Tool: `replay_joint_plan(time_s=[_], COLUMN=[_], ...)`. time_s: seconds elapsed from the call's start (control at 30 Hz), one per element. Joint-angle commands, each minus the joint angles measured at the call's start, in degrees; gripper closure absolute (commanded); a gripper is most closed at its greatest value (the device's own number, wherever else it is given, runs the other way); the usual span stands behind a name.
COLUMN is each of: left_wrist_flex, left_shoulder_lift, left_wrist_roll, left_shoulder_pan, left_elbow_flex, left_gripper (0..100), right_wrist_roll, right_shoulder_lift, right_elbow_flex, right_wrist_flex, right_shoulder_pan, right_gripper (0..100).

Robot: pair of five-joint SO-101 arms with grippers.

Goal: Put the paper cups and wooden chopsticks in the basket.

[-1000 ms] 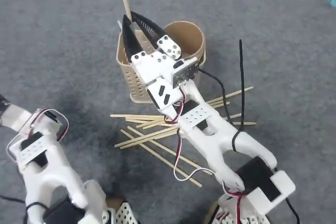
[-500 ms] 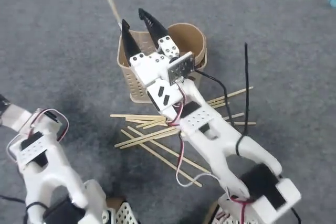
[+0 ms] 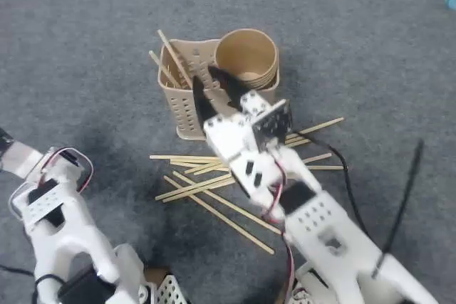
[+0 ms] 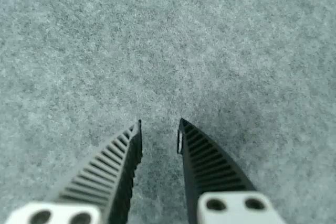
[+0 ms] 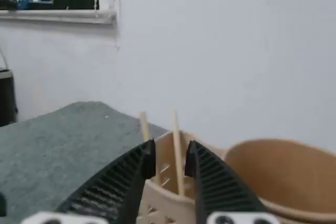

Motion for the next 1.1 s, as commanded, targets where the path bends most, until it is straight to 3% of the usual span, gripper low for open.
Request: replay_joint_plan(time_s=[0.0, 0.2, 0.37, 0.57, 0.83, 1.07], left_wrist_flex=[-1.7, -1.6, -1.6, -1.6, -1.5, -1.5], left_shoulder_lift=[-0.2, -0.2, -0.2, -0.2, -0.2, -0.2], left_wrist_roll=[0.4, 0.4, 0.4, 0.4, 0.4, 0.4], left_shoulder_pan=[0.6, 0.6, 0.6, 0.6, 0.4, 0.4], left_elbow_flex=[-2.2, -2.2, -2.2, -2.2, -2.1, -2.1], left_gripper=[89, 89, 89, 89, 89, 89], right_wrist_roll=[-0.5, -0.6, -0.5, 0.5, 11.1, 17.3], right_shoulder_lift=[-13.6, -25.8, -27.0, -26.9, -12.4, 6.4], right_elbow_flex=[1.1, 1.3, 1.8, 7.3, 7.3, 0.4], right_wrist_flex=[16.3, 46.4, 58.4, 59.1, 56.9, 56.4], right_shoulder_pan=[-3.3, -12.1, -16.4, -17.6, -17.8, -10.5], right_gripper=[89.6, 89.3, 89.3, 89.3, 89.0, 75.5])
